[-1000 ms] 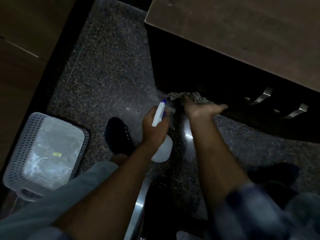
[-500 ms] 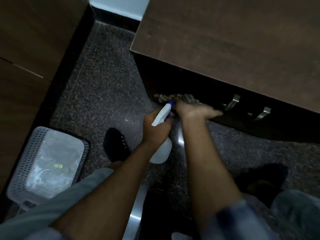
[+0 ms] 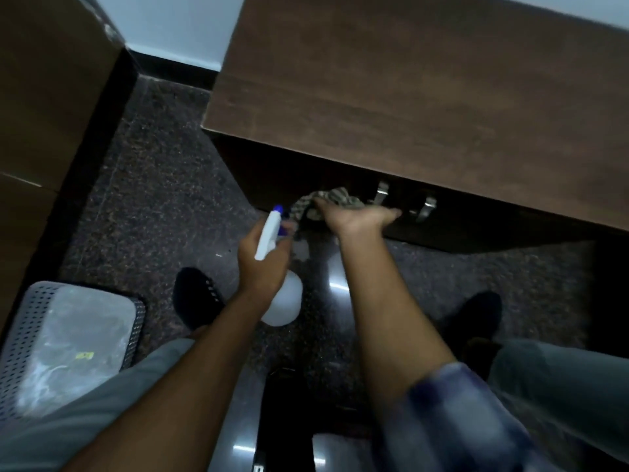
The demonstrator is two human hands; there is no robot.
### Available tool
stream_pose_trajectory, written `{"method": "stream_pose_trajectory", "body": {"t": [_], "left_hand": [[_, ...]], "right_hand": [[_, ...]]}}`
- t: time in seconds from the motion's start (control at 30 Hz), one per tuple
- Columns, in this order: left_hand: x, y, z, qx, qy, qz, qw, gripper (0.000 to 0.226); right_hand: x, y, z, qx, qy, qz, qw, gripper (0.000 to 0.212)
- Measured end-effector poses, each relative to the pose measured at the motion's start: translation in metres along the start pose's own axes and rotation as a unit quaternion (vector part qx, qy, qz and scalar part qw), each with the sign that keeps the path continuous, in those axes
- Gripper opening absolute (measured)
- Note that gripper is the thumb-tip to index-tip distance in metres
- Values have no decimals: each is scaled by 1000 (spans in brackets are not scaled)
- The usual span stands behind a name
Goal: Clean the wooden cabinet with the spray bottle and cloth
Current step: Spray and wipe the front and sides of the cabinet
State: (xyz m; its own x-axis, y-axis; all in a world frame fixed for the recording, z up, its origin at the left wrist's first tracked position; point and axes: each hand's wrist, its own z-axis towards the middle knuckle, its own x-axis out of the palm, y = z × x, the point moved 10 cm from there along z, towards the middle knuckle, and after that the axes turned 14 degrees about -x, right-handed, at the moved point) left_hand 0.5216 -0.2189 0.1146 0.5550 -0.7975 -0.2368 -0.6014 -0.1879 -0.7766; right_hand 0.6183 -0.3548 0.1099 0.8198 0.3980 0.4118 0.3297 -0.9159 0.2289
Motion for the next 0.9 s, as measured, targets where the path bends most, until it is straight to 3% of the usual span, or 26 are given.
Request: {"method": "stream_pose_trajectory", "body": {"t": [0.03, 0.07, 0.13, 0.23, 0.3, 0.5, 0.67, 0.8, 0.9], "left_hand": [[3, 2, -2, -2, 1, 4, 1000, 55], [7, 3, -4, 0, 3, 8, 1000, 56], [18, 3, -8, 1, 15, 22, 1000, 54], [32, 11, -7, -7, 30, 47, 998, 30], [37, 13, -9, -2, 38, 41, 998, 13], [59, 8, -14, -10, 44, 33, 998, 34], [62, -19, -42, 29, 41, 18, 999, 26], [54, -47, -72, 65, 39, 24, 997, 30], [43, -65, -93, 88, 36, 19, 995, 26]], "right_hand": [[8, 10, 7, -3, 55, 60, 997, 84], [5, 22, 19, -17, 61, 92, 994, 81], [-3, 34, 33, -56, 79, 73, 993, 71], [-27, 34, 53, -119, -18, 48, 992, 47], [-29, 40, 53, -144, -29, -11, 989, 43], [-28, 79, 16, -134, 77, 97, 983, 37], [-10, 63, -22, -104, 81, 63, 989, 31], [13, 69, -19, -119, 43, -14, 992, 44], [13, 67, -23, -107, 93, -48, 989, 37]]}}
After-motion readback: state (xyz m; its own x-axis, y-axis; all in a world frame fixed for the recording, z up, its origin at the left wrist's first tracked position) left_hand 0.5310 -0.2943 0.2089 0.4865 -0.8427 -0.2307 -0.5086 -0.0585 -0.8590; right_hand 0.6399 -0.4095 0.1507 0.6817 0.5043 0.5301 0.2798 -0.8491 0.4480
